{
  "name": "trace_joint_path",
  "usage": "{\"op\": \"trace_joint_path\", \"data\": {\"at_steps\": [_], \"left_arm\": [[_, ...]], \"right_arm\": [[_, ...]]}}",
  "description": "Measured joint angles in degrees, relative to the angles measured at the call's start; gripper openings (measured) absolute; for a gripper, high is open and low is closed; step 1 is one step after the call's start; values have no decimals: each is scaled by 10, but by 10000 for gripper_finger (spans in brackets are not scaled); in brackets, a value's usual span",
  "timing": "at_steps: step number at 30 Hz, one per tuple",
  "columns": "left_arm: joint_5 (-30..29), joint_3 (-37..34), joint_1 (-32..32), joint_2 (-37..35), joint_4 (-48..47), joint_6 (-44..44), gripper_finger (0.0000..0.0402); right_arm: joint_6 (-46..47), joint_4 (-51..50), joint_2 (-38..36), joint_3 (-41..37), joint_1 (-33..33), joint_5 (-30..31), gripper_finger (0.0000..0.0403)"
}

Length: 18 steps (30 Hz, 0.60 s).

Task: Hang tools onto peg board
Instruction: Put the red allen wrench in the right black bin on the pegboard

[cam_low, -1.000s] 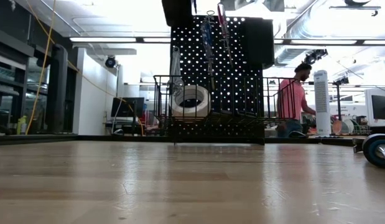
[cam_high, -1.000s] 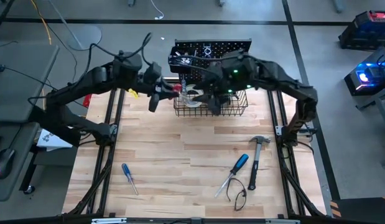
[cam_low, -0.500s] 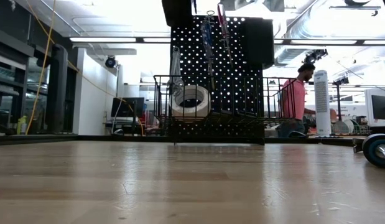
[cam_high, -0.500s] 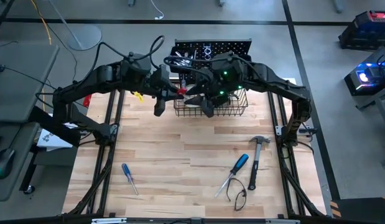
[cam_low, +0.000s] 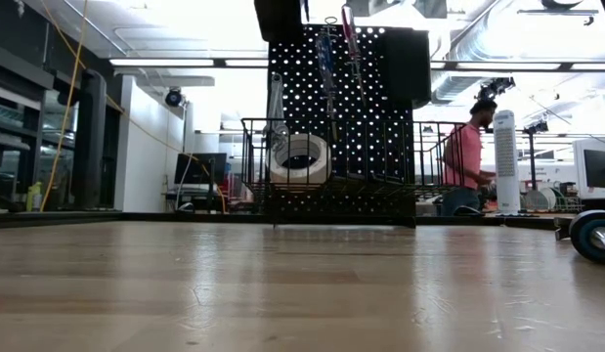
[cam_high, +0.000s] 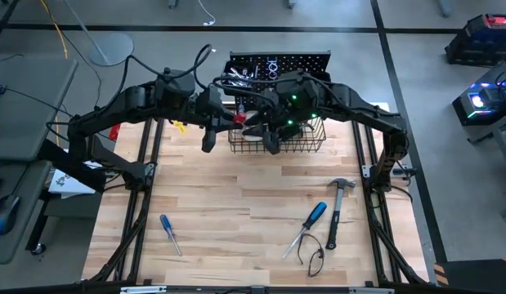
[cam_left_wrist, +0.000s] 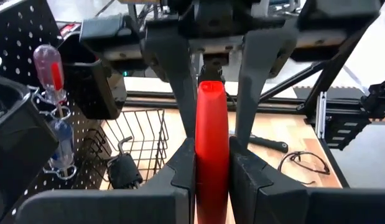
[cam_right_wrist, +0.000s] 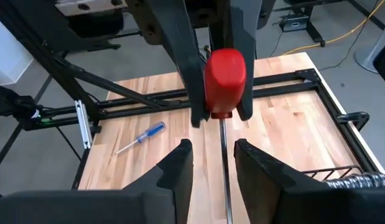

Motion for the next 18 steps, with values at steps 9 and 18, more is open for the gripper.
{"op": "trace_joint_path", "data": {"at_steps": [9,18], "left_arm": [[-1,0,-2,0,10,0,45],[-18,0,-3,0,-13,6,45]], "right_arm": [[0,6,8,0,0,-1,63],[-6,6,8,0,0,0,27]]}}
